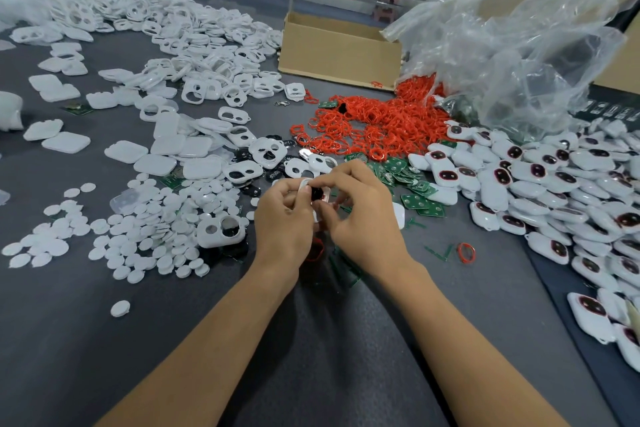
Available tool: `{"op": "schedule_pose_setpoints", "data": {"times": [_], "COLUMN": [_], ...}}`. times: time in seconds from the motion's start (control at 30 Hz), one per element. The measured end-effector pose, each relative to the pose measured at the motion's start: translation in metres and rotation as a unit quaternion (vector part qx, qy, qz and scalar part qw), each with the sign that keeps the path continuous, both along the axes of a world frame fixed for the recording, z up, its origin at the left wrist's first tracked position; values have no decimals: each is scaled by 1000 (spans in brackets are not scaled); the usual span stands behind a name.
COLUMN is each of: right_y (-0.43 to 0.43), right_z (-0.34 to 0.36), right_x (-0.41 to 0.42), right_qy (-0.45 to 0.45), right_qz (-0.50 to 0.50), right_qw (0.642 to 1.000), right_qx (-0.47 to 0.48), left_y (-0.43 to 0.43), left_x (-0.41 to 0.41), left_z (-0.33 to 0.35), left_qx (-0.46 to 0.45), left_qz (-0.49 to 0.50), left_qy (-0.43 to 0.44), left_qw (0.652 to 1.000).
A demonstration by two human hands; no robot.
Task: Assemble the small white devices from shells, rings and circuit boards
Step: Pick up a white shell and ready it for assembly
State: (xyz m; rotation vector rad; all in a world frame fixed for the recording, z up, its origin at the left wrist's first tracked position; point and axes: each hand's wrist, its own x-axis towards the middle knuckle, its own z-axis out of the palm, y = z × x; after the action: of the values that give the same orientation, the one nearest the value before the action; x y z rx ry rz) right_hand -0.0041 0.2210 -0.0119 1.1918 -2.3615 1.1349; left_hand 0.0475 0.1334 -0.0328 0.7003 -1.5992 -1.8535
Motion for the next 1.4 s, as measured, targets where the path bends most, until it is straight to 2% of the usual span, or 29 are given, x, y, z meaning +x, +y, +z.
{"op": "schedule_pose_setpoints", "data": {"times": [0.17, 0.3, 0.47, 0.7, 0.87, 0.97, 1.07, 1.2, 1.33, 1.4], "right_y": [-1, 0, 4, 4, 1, 1, 3, 6, 5, 4], "right_z": [-2, -2, -1, -3, -5, -2, 4, 6, 7, 8], "right_x": [2, -1, -5, -5, -5, -3, -2, -8, -13, -13], "right_qy": [13, 4, 1, 70, 55, -16, -173, -331, -451, -492], "right_qz": [-9, -37, -46, -39, -21, -13, 1, -20, 28, 59], "right_qw": [1000, 999, 999, 997, 998, 999, 981, 925, 855, 824], "right_qx": [3, 0, -21, 10, -13, -36, -90, -188, -254, -276], "left_y": [0, 1, 3, 3, 1, 0, -1, 3, 0, -2], "left_x": [2, 1, 1, 3, 3, 1, 1, 3, 5, 5], "left_z": [2, 0, 1, 0, 1, 3, 5, 4, 4, 3], "left_qx": [7, 3, 67, 65, 86, 128, 149, 90, 55, 68], "left_qz": [11, -22, -86, -86, -81, -80, -93, -92, -60, -46], "left_qy": [4, 4, 30, 43, 49, 65, 87, 85, 121, 134], "left_qw": [1000, 1000, 994, 993, 992, 986, 981, 988, 989, 988]}}
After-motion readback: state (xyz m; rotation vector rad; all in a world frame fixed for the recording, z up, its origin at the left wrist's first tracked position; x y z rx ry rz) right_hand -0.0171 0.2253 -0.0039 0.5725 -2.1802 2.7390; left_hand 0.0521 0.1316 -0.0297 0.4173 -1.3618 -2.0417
